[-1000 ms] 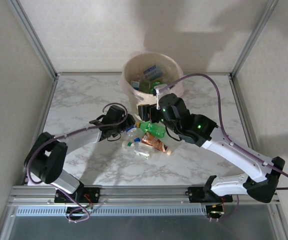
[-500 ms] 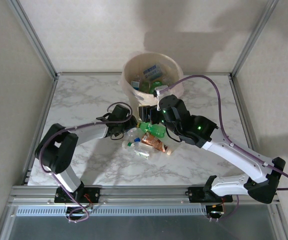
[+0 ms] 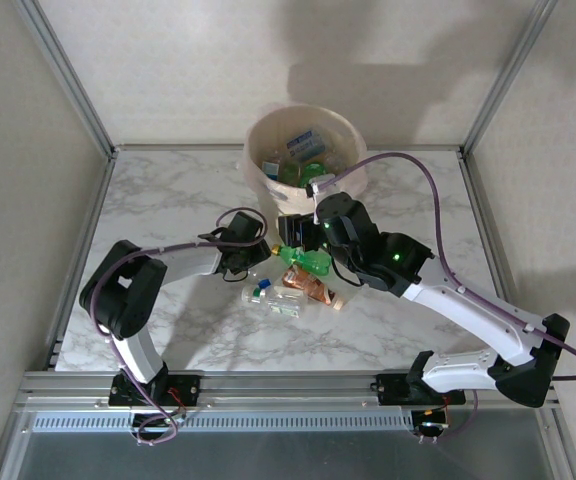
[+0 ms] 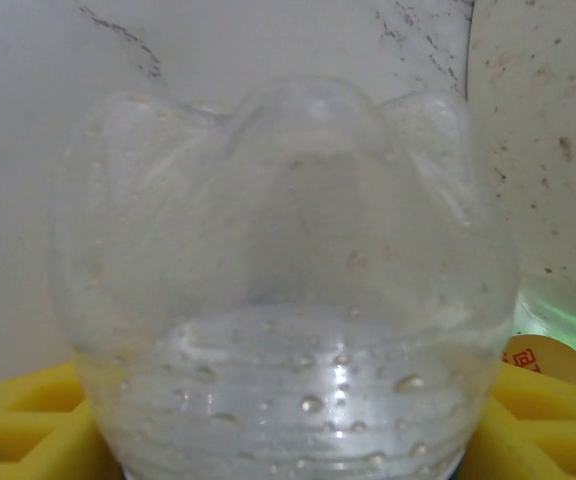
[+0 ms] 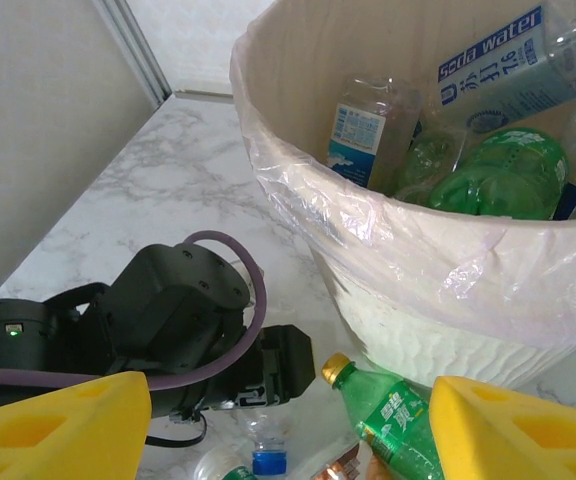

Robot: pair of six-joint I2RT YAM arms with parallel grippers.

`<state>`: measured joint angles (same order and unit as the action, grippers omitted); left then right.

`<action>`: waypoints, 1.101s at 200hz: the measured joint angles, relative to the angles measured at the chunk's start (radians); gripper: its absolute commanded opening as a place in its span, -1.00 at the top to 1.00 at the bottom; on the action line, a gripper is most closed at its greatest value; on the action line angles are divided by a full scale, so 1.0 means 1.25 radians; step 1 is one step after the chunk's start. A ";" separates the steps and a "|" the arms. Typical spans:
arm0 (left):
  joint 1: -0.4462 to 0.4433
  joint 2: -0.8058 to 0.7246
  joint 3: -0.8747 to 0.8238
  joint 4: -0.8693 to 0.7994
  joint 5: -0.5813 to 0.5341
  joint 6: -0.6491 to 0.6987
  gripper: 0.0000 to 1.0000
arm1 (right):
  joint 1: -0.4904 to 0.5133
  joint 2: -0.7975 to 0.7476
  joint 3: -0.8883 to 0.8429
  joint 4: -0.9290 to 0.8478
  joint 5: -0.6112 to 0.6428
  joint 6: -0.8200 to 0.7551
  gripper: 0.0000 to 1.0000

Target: Put the plastic bottles in the bin

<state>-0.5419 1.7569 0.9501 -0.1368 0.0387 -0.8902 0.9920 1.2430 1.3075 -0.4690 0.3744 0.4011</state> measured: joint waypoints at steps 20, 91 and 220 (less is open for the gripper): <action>0.000 0.000 0.003 -0.003 -0.006 0.000 -0.19 | 0.001 -0.005 -0.008 -0.003 0.003 0.005 -0.49; -0.003 -0.098 -0.006 -0.041 -0.045 0.005 -0.13 | 0.001 -0.026 -0.017 0.007 0.008 0.010 -0.50; -0.067 -0.547 -0.036 0.005 0.020 0.188 -0.17 | -0.063 -0.067 -0.017 0.059 -0.141 0.070 -0.56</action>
<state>-0.6250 1.0729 0.9054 -0.1299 0.0635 -0.6556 0.9134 1.1587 1.2865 -0.3950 0.1978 0.4881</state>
